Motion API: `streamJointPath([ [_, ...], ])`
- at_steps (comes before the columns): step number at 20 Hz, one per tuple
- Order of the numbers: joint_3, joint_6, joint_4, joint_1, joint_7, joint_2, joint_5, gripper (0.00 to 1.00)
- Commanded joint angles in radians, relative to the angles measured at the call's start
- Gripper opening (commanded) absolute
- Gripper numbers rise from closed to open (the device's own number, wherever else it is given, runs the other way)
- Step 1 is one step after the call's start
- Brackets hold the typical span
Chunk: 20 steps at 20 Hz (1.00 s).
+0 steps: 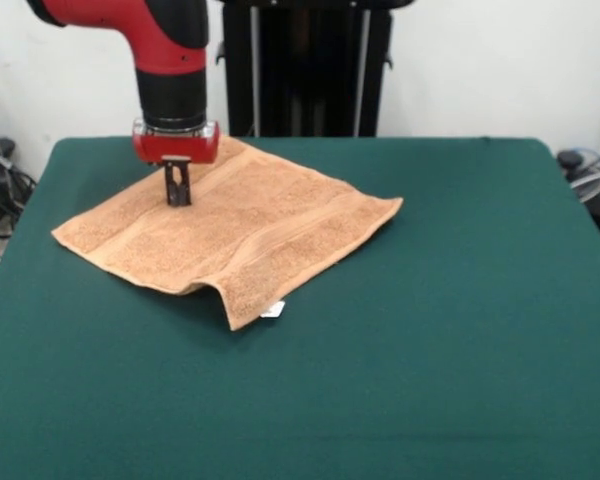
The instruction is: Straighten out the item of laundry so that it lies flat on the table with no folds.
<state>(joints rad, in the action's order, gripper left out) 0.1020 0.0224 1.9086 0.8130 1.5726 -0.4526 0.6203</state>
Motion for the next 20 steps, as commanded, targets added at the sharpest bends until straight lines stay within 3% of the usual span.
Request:
streamJointPath([
  [1,0.015,0.162,-0.162,0.034,-0.075,0.055,0.082,0.0],
  [20,0.027,0.2,-0.157,0.072,-0.069,0.039,0.143,0.0],
])
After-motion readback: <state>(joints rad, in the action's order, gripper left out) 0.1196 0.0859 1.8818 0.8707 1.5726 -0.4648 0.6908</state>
